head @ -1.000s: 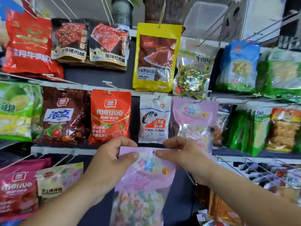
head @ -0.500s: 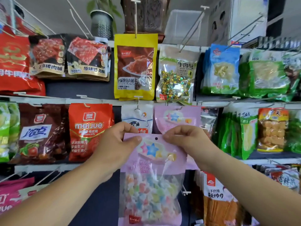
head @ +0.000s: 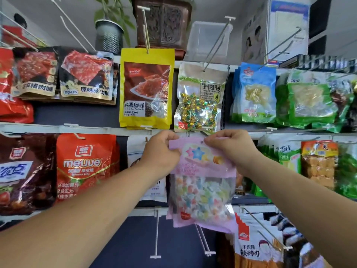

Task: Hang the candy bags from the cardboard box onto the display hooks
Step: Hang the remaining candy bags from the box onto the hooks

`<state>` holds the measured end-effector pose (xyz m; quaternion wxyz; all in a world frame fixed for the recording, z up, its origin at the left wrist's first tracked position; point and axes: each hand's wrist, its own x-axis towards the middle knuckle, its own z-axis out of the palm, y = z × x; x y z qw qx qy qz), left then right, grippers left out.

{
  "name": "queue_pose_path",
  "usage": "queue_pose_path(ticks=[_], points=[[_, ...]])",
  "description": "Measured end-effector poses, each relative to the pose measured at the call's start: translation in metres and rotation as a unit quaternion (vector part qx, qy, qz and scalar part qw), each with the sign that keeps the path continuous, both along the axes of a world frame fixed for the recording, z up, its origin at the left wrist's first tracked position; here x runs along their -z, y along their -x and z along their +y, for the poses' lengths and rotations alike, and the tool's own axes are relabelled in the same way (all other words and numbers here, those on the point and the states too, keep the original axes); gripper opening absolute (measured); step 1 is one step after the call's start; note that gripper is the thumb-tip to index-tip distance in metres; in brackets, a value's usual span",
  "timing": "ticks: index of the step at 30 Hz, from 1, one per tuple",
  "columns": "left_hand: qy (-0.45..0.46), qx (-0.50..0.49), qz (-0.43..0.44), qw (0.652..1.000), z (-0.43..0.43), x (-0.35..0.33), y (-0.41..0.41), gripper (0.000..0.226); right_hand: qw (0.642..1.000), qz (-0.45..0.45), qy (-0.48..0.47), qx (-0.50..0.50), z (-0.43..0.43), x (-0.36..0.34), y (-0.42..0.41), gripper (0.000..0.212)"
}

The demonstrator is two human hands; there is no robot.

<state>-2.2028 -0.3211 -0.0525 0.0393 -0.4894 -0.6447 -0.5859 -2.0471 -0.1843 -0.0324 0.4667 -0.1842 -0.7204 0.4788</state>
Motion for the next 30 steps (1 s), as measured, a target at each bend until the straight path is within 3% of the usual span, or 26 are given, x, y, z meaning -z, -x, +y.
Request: queue_pose_path(ticks=[3,10,15,20,30], points=[[0.001,0.012,0.026,1.0,0.002,0.002,0.001,0.046,1.0,0.024,0.007,0.002,0.01,-0.005,0.007,0.01],[0.013,0.018,0.041,0.999,0.002,0.007,0.006,0.061,1.0,-0.001,-0.013,-0.018,0.017,-0.005,0.007,0.008],[0.02,0.026,0.055,0.998,0.006,0.001,0.004,0.063,0.997,0.008,-0.062,0.043,0.023,0.001,0.008,0.008],[0.001,-0.003,0.051,0.999,0.008,-0.003,0.013,0.046,0.994,0.008,-0.106,0.041,0.012,-0.006,0.008,0.012],[0.061,0.019,0.085,0.994,0.014,-0.004,0.012,0.062,0.984,-0.01,-0.136,0.11,0.022,-0.002,0.009,0.012]])
